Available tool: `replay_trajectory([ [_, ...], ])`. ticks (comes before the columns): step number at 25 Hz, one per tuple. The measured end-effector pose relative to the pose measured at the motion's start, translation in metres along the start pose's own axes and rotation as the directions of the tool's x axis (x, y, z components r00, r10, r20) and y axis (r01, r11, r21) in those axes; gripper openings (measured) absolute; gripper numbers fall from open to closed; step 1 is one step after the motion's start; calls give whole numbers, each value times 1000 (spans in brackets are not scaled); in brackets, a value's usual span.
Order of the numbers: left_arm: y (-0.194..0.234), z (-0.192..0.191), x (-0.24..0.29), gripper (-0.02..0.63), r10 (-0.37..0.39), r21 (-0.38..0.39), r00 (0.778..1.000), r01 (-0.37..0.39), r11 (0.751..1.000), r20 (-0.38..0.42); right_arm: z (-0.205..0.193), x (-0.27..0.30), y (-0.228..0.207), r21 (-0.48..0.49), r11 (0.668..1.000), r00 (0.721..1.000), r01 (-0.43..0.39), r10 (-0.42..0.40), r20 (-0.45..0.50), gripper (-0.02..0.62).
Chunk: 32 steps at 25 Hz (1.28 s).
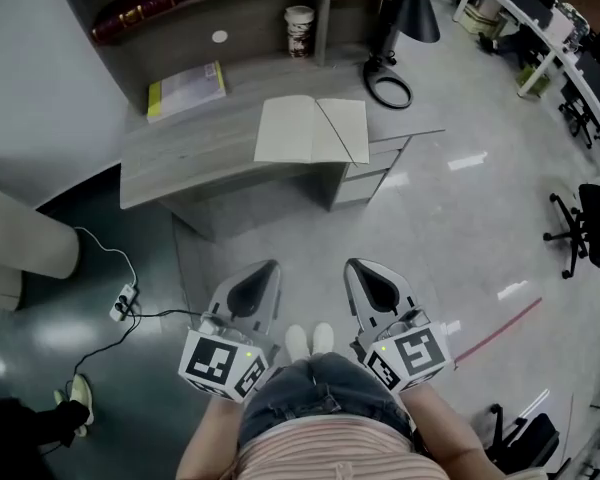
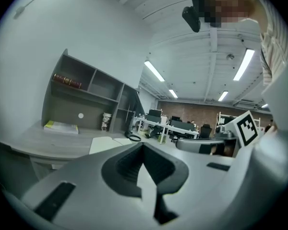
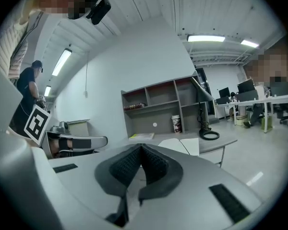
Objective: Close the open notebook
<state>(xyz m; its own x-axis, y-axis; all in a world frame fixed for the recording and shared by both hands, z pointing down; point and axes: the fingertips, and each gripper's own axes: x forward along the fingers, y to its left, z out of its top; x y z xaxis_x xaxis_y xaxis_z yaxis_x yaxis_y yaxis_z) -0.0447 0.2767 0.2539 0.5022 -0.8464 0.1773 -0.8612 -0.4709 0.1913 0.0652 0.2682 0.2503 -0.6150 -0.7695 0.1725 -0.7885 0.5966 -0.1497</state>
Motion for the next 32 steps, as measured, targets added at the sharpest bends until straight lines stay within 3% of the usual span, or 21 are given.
replay_trajectory([
  [13,-7,-2,37,12,9,-13,1000,-10,1000,-14,-4,2,-31,77,997,1000,-26,27,0,8],
  [20,-11,10,60,12,35,30,999,-35,999,1,1,1,-60,115,993,1000,-26,26,6,8],
  [27,8,17,74,12,69,54,998,-68,996,-7,5,19,-75,139,990,1000,-29,28,7,8],
  [32,34,23,93,12,91,17,996,-91,996,-2,7,41,-89,155,988,1000,-21,21,2,8],
])
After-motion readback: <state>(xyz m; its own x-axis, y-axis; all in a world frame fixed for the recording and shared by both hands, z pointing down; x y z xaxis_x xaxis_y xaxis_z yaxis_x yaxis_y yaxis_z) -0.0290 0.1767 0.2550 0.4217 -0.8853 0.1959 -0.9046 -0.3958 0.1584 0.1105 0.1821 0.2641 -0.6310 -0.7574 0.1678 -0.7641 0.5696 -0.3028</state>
